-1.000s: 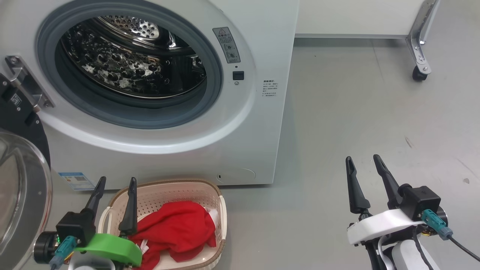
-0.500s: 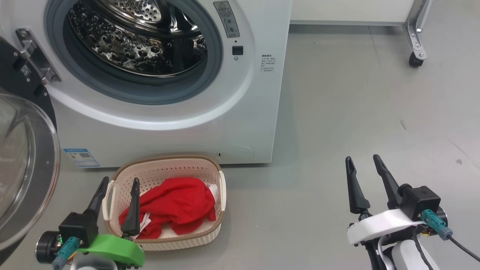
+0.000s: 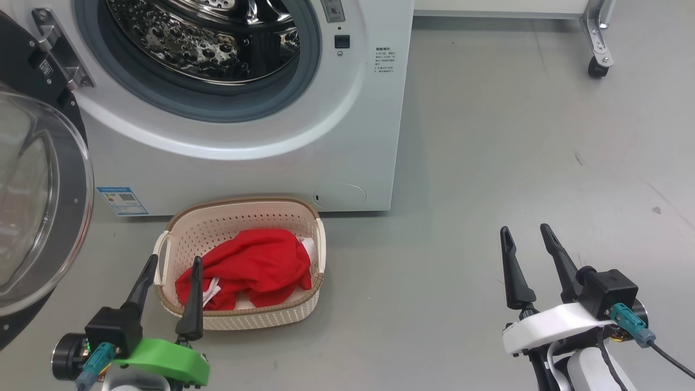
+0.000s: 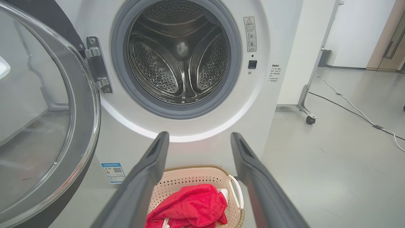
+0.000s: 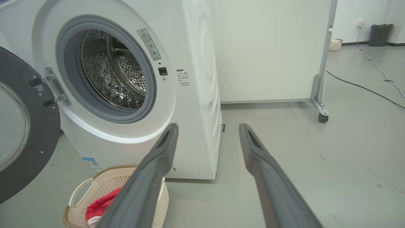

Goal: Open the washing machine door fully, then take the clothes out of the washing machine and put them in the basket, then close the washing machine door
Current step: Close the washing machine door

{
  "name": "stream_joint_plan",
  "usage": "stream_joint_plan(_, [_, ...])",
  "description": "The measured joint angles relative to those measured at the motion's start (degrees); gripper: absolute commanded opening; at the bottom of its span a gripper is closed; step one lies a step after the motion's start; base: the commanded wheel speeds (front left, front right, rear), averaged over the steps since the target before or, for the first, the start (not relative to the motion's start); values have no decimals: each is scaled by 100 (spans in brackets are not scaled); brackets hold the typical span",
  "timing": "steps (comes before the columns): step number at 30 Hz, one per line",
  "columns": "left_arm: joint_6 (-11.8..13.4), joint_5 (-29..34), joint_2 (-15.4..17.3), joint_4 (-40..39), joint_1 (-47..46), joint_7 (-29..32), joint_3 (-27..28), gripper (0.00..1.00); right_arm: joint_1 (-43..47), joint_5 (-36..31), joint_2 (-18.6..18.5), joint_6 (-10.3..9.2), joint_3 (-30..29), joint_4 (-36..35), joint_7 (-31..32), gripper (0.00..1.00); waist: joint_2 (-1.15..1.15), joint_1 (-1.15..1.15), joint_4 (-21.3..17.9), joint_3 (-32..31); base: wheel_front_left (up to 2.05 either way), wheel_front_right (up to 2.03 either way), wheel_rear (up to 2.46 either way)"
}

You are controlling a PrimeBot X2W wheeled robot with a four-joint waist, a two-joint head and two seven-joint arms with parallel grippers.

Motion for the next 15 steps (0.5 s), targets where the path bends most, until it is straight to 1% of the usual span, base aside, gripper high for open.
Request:
stream_joint_plan(7, [24,0,0,-16,0,0,25,100,-3,0,0,0,1,0,0,100,0,0,6,24,-49,49,0])
stream_joint_plan(15, [26,1,0,-40,0,0,36,100,-5,0,0,0,4,7,0,100,0,0,0,29,-20,20,0])
